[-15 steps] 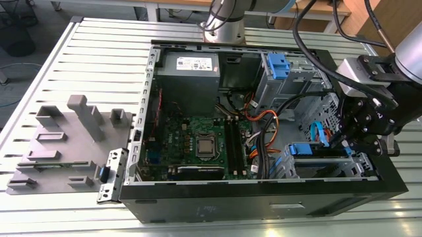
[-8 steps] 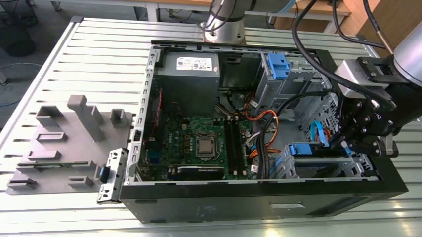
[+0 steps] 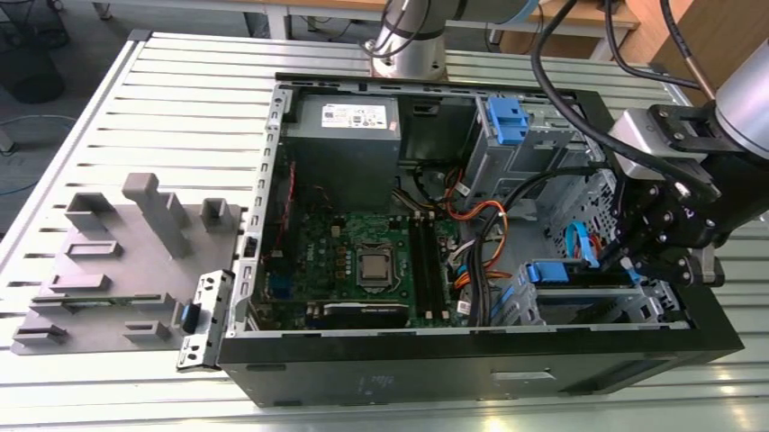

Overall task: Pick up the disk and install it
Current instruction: 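Insert the second disk wire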

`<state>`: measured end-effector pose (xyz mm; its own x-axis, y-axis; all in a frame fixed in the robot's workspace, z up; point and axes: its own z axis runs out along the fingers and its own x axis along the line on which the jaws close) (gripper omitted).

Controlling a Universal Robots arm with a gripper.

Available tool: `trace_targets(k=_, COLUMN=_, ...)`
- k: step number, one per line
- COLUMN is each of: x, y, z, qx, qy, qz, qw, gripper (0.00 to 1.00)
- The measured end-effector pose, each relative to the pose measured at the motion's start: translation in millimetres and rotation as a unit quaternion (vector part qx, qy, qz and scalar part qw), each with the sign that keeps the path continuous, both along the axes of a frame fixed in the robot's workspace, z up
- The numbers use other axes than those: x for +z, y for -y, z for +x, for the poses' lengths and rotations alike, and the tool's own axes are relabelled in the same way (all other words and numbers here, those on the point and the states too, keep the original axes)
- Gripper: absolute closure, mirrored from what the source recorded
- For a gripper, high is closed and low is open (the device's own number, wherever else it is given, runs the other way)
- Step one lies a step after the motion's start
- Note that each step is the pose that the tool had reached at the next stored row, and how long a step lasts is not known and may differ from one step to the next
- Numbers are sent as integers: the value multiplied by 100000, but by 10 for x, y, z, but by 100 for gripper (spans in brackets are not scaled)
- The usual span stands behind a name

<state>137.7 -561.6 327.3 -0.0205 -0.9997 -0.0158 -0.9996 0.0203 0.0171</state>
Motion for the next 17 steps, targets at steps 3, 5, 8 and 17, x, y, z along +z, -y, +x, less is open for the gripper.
trace_targets(k=3, x=-6, y=0, z=0, qx=0, qy=-1, qz=47, qw=100000, gripper=84)
trace_targets(k=5, x=-6, y=0, z=0, qx=-1, qy=1, qz=48, qw=100000, gripper=84)
trace_targets(k=8, x=-6, y=0, z=0, qx=-2, qy=-3, qz=46, qw=100000, gripper=84)
trace_targets(k=17, x=-8, y=0, z=0, qx=-4, qy=-2, qz=51, qw=100000, gripper=76)
